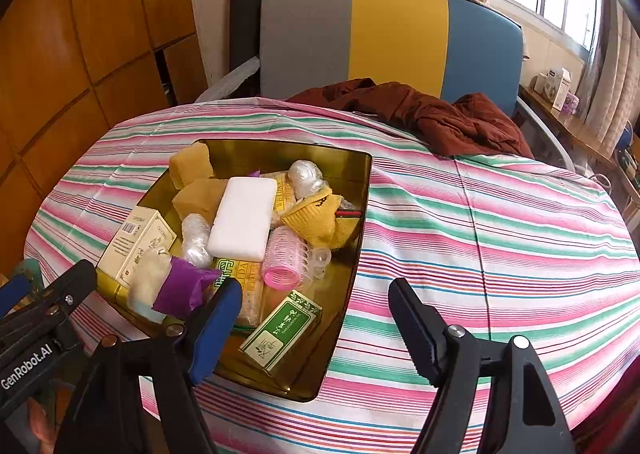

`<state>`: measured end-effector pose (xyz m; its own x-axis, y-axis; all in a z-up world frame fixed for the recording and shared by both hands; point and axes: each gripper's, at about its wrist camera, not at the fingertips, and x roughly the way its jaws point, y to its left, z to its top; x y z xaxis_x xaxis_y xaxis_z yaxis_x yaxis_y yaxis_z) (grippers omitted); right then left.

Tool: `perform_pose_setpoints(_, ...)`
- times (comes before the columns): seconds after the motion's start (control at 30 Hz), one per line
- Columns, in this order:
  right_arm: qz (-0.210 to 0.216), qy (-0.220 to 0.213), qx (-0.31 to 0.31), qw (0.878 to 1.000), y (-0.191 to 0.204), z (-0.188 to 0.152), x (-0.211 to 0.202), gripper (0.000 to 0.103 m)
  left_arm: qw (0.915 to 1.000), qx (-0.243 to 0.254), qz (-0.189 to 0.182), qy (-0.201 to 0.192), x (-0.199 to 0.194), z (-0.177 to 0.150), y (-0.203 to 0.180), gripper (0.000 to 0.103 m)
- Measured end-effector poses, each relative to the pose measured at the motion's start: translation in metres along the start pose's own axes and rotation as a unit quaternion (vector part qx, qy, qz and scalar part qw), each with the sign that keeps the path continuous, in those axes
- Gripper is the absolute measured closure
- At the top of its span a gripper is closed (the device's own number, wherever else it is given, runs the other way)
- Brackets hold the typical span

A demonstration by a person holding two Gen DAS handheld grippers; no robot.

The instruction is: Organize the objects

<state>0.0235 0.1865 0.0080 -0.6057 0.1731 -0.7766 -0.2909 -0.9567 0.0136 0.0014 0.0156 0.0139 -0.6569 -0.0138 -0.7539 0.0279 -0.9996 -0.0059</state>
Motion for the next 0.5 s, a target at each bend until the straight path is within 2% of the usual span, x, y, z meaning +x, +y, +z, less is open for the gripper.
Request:
perform_pose_setpoints(0.2,0.004,-0.004,0.004,1.0,-0.0002,0.0005,-0.0012,0.026,1.0,0.004,-0.003,-0.004,-0.002,0.0017,-0.0006,0.0)
perform_pose_setpoints(0.5,0.005,-0.021,0.006,1.0,-0.0021,0.0027,-0.0095,0.026,0.9993,0.018,0.031,-0.009,0.0021,0.0003,-0.0008,0.0)
